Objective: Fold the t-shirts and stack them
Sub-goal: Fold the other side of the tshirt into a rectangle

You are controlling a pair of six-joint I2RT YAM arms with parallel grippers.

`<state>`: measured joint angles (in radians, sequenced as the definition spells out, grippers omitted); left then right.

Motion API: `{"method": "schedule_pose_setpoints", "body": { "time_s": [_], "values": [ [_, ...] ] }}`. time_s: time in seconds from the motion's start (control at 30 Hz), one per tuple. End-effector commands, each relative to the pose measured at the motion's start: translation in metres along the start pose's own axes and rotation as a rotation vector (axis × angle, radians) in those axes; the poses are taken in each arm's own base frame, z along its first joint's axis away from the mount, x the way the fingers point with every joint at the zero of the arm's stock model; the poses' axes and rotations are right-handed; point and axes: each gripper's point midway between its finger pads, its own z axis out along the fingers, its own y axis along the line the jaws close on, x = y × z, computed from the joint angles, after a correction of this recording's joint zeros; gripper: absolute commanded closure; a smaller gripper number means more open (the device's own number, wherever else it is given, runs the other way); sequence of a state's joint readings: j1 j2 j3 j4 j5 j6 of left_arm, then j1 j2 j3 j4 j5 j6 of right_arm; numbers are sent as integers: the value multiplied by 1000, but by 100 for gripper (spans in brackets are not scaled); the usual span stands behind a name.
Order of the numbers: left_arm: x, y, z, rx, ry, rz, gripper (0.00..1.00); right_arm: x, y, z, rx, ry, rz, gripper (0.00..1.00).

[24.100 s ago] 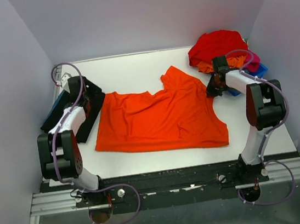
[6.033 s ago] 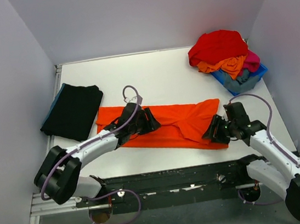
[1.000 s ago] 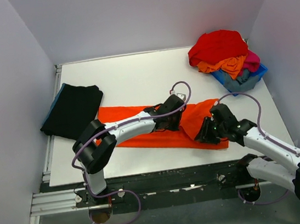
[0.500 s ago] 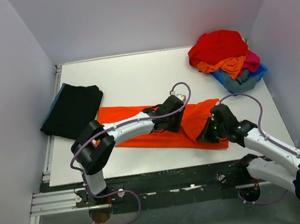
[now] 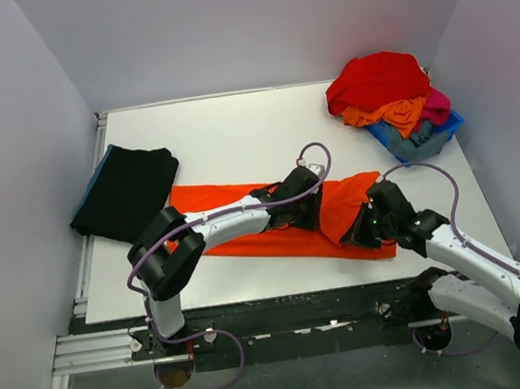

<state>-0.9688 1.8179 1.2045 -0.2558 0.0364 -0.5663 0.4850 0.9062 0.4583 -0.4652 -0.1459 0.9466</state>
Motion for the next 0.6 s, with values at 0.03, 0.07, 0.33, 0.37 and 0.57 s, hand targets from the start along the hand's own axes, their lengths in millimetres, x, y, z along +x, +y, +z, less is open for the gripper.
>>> {"method": "schedule_pose_setpoints", "body": {
  "time_s": [0.03,0.07,0.33,0.37,0.57],
  "values": [
    [-8,-8,14,18,-1,-29,60,-4,-1,-4,18,-25,12,99],
    [-9,-5,16,7,-8,-33,61,-4,-1,-4,18,-28,12,99],
    [-14,8,12,-55,-63,-43,100,-13,-7,-14,63,-78,10,99],
    [-13,11,10,-70,-61,-32,100,-14,-7,-15,64,-82,11,99],
    [0,25,-5,-136,2,30,100,-15,-4,-17,47,-84,48,99]
  ]
}}
